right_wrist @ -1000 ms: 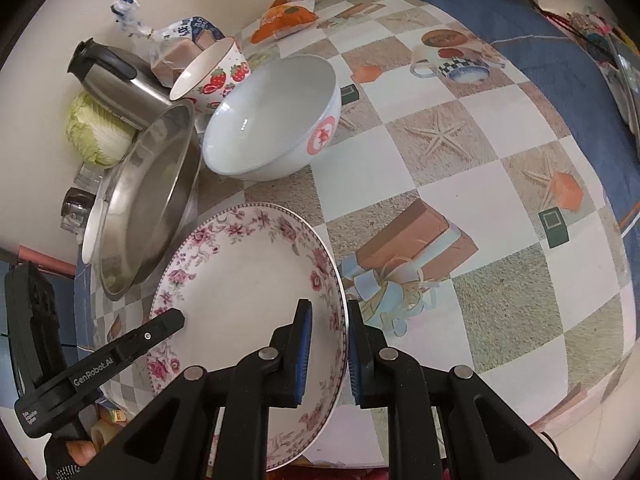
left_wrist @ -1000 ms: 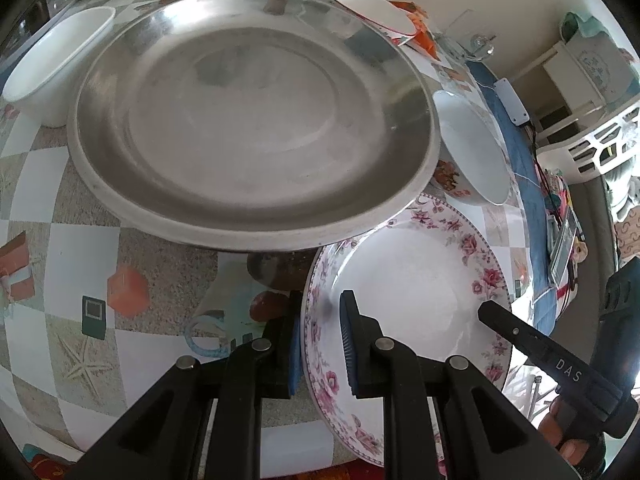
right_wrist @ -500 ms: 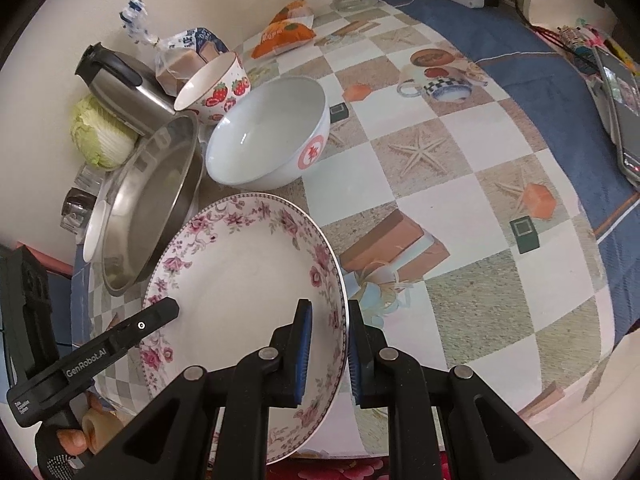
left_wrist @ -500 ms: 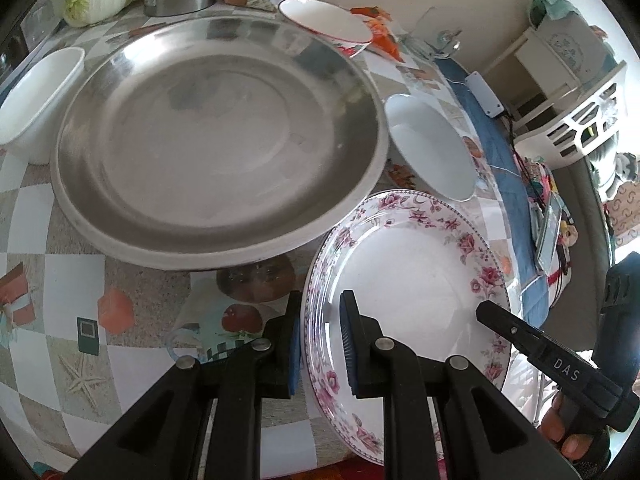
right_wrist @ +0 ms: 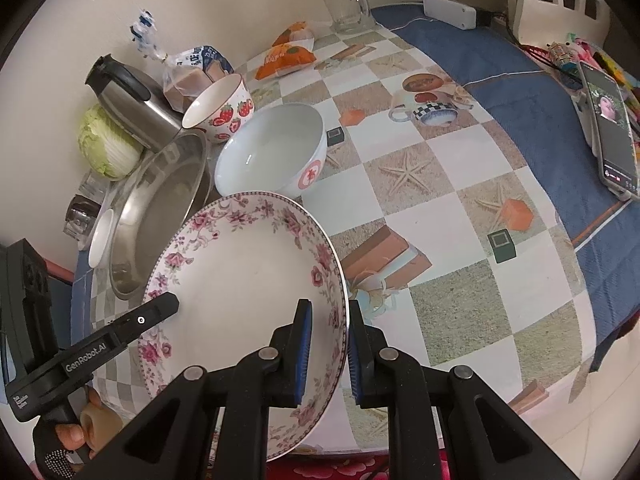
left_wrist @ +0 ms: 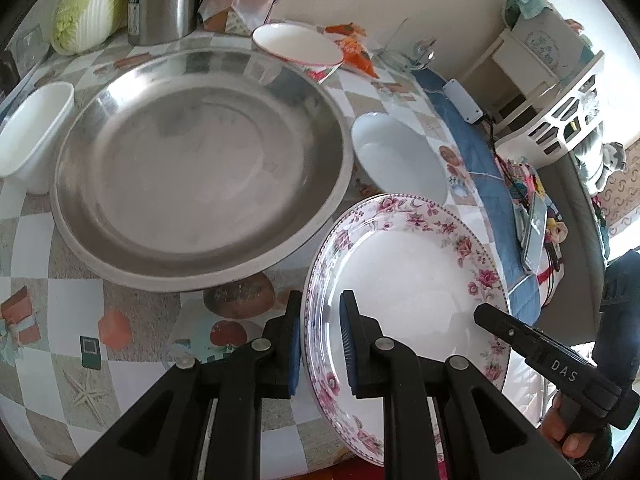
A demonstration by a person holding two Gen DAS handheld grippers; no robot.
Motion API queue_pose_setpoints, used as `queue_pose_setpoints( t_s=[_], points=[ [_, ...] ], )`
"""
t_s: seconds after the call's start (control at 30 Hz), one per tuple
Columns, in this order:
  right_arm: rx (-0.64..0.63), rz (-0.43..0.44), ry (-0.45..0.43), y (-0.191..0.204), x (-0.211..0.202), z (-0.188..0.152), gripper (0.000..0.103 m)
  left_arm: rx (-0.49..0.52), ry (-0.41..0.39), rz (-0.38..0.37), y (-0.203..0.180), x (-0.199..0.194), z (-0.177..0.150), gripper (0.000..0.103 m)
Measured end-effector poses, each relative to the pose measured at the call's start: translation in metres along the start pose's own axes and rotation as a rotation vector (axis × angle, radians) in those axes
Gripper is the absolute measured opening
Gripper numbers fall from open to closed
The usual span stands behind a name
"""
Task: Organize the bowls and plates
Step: 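Lift the floral-rim plate with both grippers, then carry the floral-rim plate with both grippers over the steel basin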
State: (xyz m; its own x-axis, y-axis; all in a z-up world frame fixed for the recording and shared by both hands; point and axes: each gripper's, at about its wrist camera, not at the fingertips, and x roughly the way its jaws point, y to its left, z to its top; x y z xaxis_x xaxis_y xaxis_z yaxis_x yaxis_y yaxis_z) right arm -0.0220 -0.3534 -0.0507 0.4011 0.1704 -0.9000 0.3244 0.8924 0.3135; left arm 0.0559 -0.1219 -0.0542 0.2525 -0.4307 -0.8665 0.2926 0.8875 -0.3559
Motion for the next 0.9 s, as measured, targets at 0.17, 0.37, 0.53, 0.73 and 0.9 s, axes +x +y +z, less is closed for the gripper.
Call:
queue_pose_setpoints(
  t_s=[0.17,0.37,0.53,0.73,0.9],
  points=[
    [-0.005,0.000,-0.022,0.002,-0.008,0.001,0.018,0.010,-0.038,-0.014,-0.001,-0.010,0.002,0.018],
    [-0.029,0.004,-0.042,0.012,-0.015,0.008,0.018,0.002,-0.099,-0.030,0.002,-0.029,0.009,0.018],
    [-0.055,0.019,-0.051,0.027,-0.016,0.022,0.018,-0.039,-0.130,-0.029,0.014,-0.038,0.023,0.018],
    [-0.086,0.047,-0.058,0.057,-0.011,0.048,0.018,-0.081,-0.179,-0.001,0.034,-0.053,0.049,0.018],
    [-0.103,0.093,-0.070,0.084,-0.004,0.072,0.018,-0.113,-0.208,0.018,0.055,-0.059,0.074,0.018]
  ],
)
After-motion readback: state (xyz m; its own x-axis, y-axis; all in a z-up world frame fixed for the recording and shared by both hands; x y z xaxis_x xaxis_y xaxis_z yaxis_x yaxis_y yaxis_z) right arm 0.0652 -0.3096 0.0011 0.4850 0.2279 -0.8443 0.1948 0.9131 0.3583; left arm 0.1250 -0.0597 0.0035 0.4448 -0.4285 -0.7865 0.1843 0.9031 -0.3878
